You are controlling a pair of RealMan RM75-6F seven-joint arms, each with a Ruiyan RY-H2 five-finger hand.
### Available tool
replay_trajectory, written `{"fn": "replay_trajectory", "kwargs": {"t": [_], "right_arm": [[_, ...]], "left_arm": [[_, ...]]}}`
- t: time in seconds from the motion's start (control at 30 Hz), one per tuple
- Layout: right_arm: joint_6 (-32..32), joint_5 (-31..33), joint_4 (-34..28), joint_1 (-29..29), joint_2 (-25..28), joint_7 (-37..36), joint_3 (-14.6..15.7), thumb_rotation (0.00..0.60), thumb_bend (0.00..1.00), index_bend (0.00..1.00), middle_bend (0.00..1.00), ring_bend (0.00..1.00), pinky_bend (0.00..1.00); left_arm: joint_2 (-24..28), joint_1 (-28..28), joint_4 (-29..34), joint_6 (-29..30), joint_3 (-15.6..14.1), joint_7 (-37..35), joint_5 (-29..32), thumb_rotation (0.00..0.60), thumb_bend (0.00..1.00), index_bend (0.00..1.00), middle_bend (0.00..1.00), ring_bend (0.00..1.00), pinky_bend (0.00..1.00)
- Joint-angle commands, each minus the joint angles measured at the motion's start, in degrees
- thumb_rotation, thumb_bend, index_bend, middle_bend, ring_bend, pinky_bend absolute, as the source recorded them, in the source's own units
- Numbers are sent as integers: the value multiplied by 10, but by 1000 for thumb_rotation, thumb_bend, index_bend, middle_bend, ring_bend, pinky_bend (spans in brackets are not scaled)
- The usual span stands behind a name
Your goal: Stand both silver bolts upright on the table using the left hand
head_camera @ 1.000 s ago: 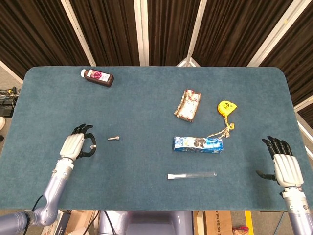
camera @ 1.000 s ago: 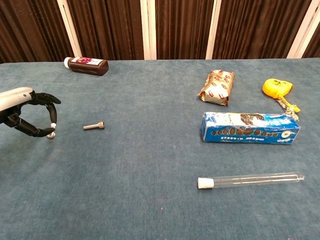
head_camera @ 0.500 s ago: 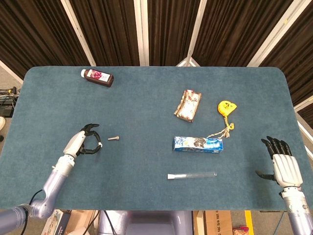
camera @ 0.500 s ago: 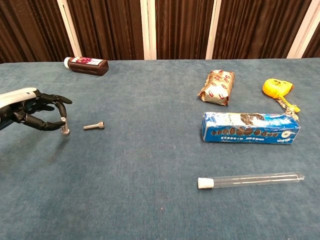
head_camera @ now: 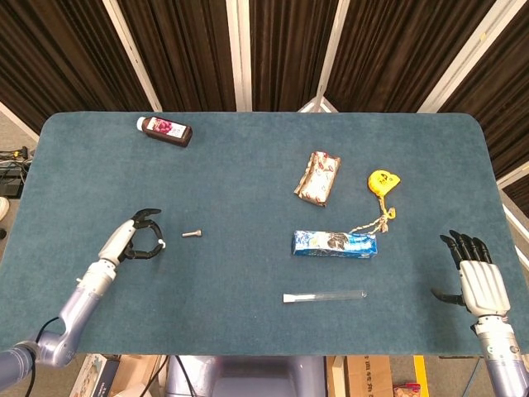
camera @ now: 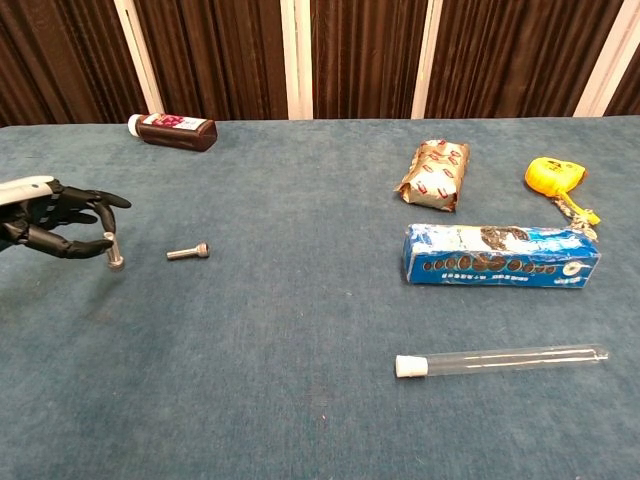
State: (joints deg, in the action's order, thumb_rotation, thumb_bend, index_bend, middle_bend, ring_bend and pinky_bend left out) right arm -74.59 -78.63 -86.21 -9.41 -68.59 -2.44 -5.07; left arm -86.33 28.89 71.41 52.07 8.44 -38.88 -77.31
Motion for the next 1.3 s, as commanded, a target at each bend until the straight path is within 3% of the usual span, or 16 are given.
{"fn": "replay_trajectory", "kwargs": {"t": [0.03,0.47,0.9,1.3], "right_arm": [[0,0,0,0,0,0,0,600,113,147,91,54,0],[1,1,-2,0,-1,3,1,600,113,147,91,54,0],[0,1,-3,0,1,0,1,600,113,147,91,54,0],[3,0,-5,0,3,-6,1,600,113,147,91,54,0]], "left_arm": [[9,-9,1,10,-6,-10,-5,600,512,578,108,0,0],[13,-13,-34,0,-28,-58,-24,600,513,574,105,0,0],[12,-9,-71,3,-56,-131,-67,600,507,529,96,0,0],[32,-6,-84,12,-84,-154,-100,600,467,469,74,0,0]]}}
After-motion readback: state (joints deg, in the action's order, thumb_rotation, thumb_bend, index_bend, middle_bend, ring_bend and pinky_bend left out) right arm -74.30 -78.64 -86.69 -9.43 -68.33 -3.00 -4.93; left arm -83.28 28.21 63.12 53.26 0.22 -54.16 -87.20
